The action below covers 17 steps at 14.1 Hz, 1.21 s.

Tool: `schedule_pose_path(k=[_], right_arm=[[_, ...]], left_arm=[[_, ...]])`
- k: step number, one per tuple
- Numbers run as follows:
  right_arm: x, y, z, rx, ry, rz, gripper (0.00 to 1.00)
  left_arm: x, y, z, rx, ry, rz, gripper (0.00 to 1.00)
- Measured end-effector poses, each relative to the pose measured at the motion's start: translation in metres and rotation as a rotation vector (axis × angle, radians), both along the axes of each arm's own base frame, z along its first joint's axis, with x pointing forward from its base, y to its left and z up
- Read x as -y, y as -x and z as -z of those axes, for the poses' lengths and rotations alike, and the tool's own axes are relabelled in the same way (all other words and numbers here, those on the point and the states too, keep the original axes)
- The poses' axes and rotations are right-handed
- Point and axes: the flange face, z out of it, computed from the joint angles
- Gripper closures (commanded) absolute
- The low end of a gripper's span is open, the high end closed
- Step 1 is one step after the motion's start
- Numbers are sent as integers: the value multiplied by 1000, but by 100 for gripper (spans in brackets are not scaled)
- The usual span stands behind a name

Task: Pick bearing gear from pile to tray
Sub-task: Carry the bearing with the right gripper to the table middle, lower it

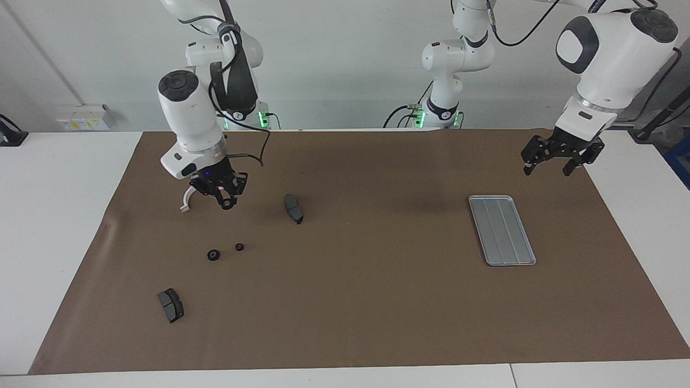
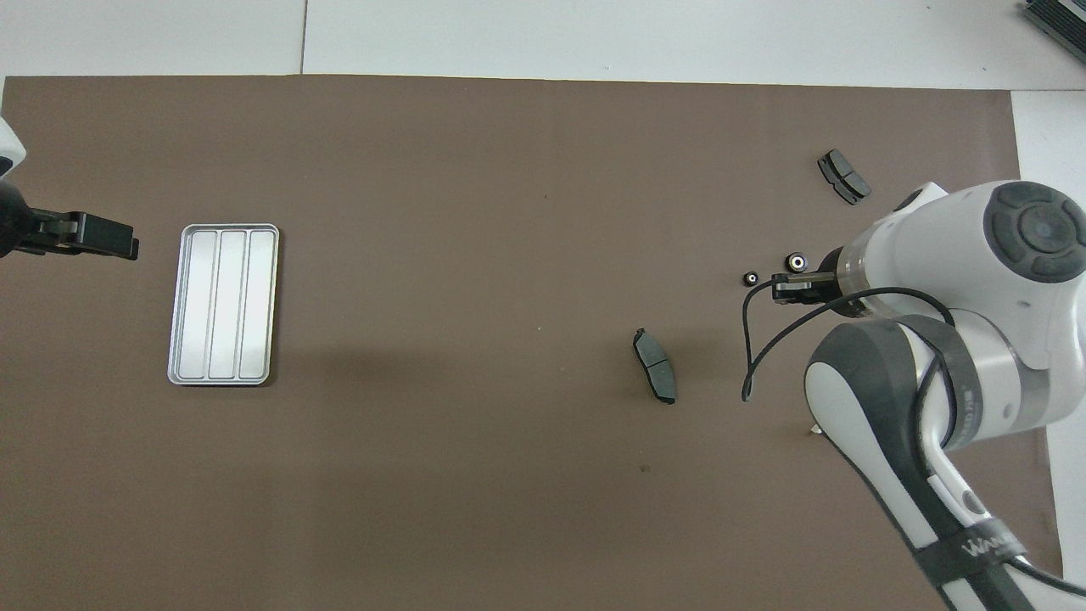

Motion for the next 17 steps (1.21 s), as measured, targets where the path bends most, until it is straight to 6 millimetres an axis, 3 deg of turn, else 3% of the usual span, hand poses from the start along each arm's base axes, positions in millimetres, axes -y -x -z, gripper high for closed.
schedule_pose_path(k=[3,8,13,17], right_arm=[[-60,-1,-10,12,-47,58,100],[-152,-1,0,7,-85,140,100],[-237,12,51,22,-116,169,100],[-267,20,88,14,-114,142,100]], left_arm=[[0,0,0,0,0,0,0],[0,0,0,0,0,0,0],[0,0,0,0,0,0,0],[0,0,0,0,0,0,0]])
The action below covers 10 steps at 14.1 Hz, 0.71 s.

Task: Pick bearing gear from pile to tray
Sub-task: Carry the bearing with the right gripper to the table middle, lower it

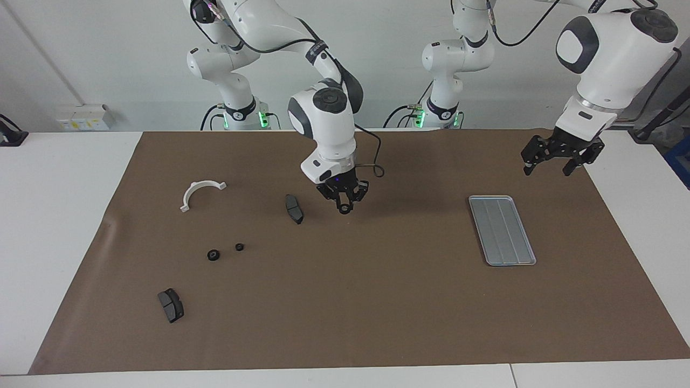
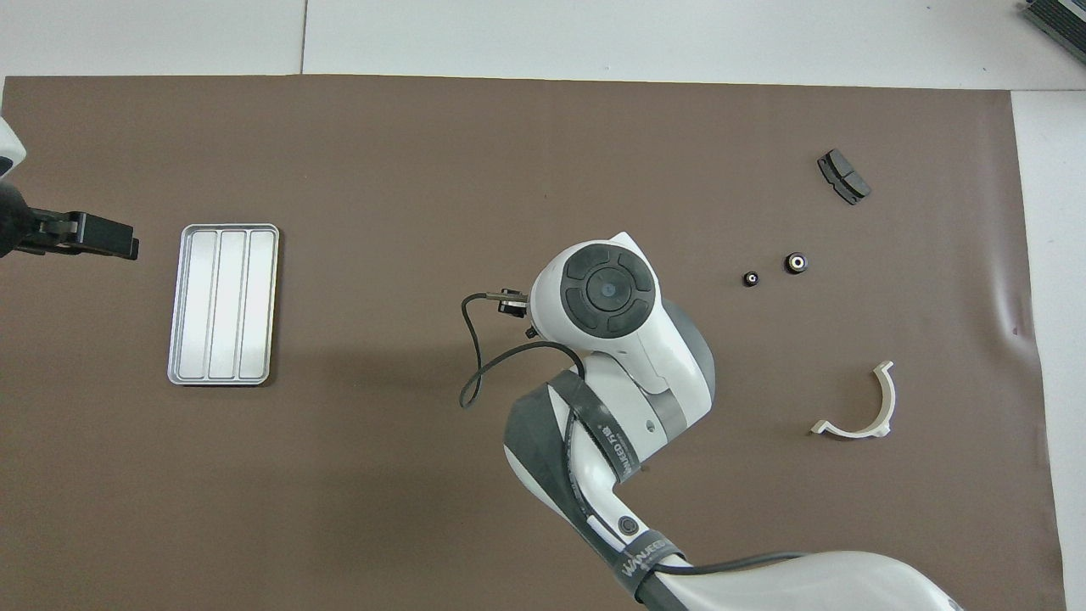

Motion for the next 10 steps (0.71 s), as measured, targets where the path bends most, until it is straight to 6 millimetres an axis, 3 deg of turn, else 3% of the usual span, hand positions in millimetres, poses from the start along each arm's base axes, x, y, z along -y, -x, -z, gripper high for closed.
schedule_pose_path(k=[4,10], right_arm=[[-39,15,48,2,-11,3,100],[-44,18,69,-11,0,-1,72]], left_arm=[[0,0,0,0,0,0,0],[0,0,0,0,0,0,0]])
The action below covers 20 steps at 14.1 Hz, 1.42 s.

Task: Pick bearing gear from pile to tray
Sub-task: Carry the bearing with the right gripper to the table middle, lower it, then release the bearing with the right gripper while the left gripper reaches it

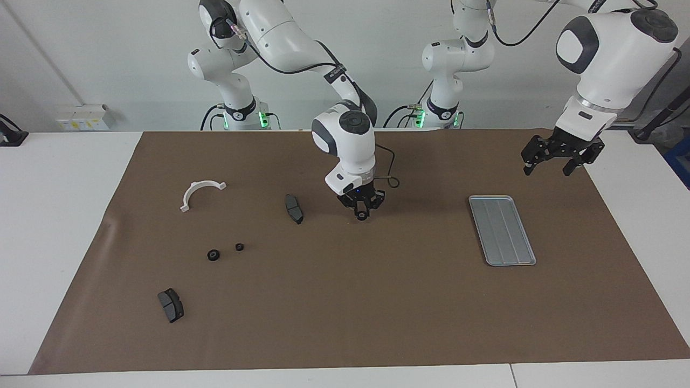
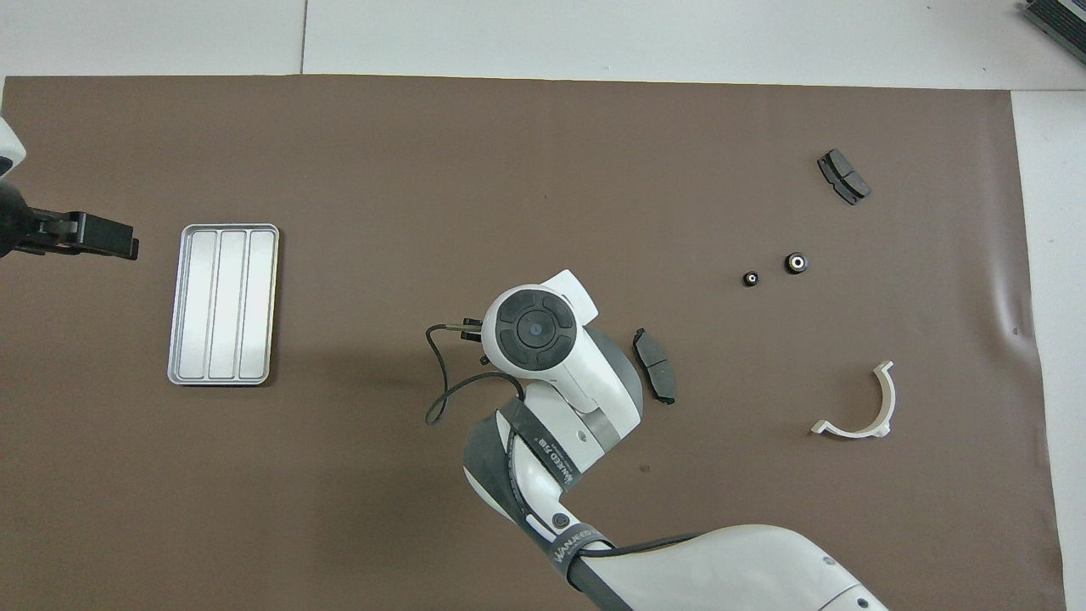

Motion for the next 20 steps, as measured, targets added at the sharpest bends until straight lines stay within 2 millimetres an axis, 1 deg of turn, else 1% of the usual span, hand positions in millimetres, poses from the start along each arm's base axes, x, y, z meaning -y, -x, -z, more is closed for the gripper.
schedule_pose_path(k=[1,2,3,4,5,6,7,8,13,14,15,16,17,18,20], right_arm=[[-1,0,3,0,0,-1,66],[-2,0,6,2,-1,-2,49],[-3,0,7,4,-3,-3,43],[-3,0,8,4,-3,-3,32],[-3,0,8,4,-3,-3,31],[-3,0,8,4,-3,-3,27],[-3,0,8,4,-3,-3,5],[-3,0,8,4,-3,-3,0],[-2,0,8,12,5,-11,0],[0,-2,6,19,9,-12,0],[5,-6,-1,31,15,-10,0],[18,-14,-15,41,31,-7,0],[40,-26,-33,45,47,-15,0],[66,-38,-53,44,59,-30,0],[125,-61,-88,48,76,-61,0]], left_arm=[[0,0,0,0,0,0,0],[0,0,0,0,0,0,0],[0,0,0,0,0,0,0],[0,0,0,0,0,0,0],[1,0,0,0,0,1,0],[1,0,0,0,0,1,0],[1,0,0,0,0,1,0],[1,0,0,0,0,1,0],[4,0,0,1,0,7,0],[5,0,0,2,0,8,0],[6,0,-1,4,0,10,0],[8,0,-1,7,0,13,0],[12,0,-2,8,0,21,0],[17,0,-2,8,0,30,0],[30,1,-2,9,1,51,0]])
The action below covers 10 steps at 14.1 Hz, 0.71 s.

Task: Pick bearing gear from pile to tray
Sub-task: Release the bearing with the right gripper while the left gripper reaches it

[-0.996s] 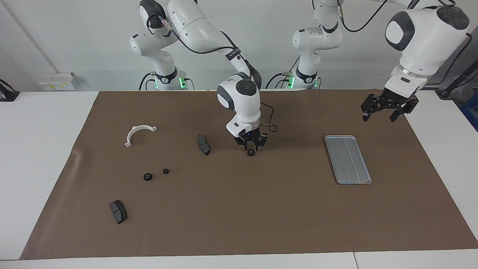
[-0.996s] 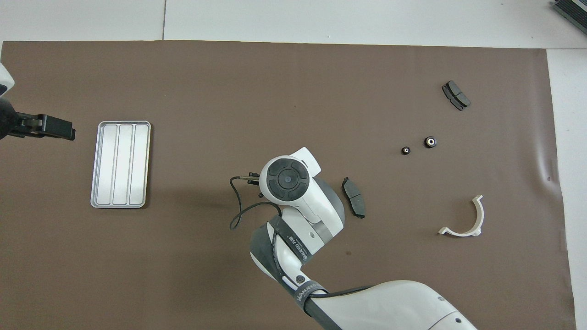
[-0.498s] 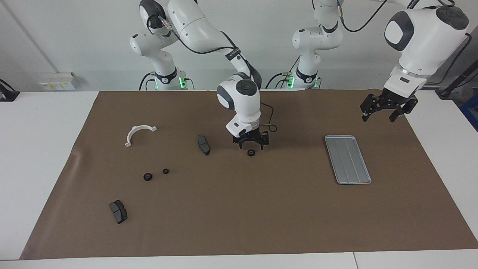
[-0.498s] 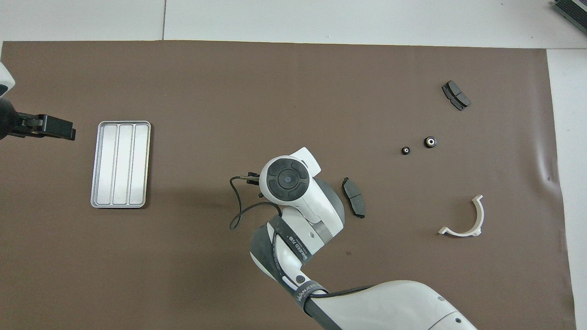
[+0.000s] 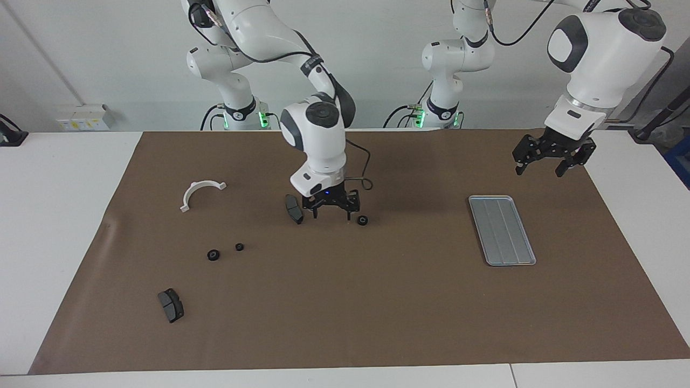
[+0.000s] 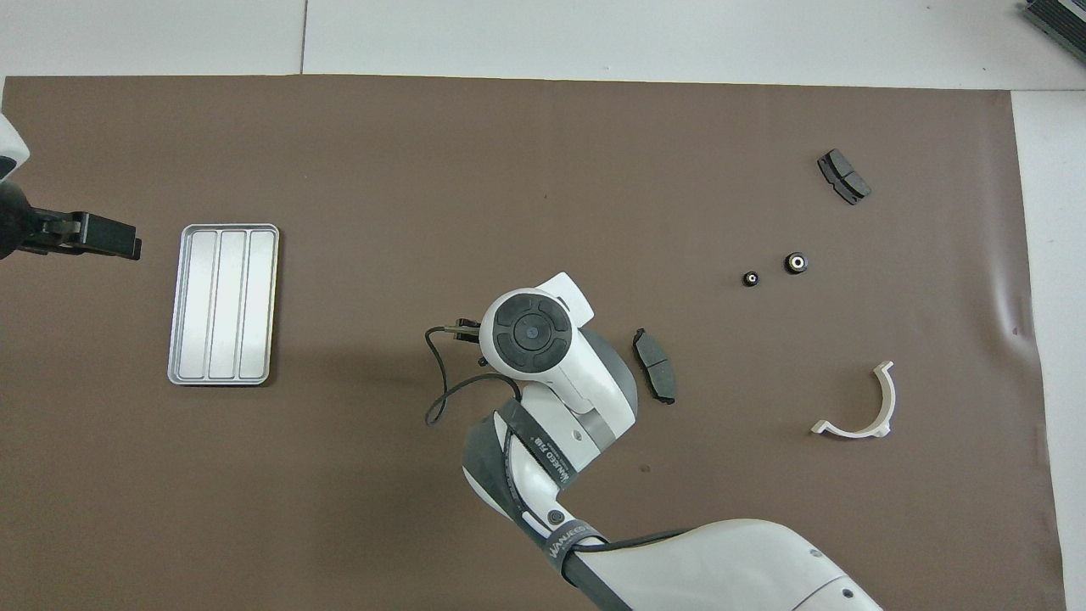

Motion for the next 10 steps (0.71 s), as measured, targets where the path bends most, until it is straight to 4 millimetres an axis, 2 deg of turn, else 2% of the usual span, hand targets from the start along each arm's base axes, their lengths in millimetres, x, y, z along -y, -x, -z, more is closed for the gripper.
schedule_pose_path(k=[2,4,5,8,10], right_arm=[[56,-18,-20,4,16,-31,0],[104,-33,-26,7,30,-64,0],[124,-39,-25,5,36,-79,0],[186,-52,-16,7,58,-154,0],[213,-58,-6,12,66,-181,0]], left_arm=[[10,1,0,0,0,15,0],[24,2,0,1,3,5,0],[37,3,0,4,7,-14,0],[95,10,6,2,17,-33,0],[127,13,14,7,25,-47,0]])
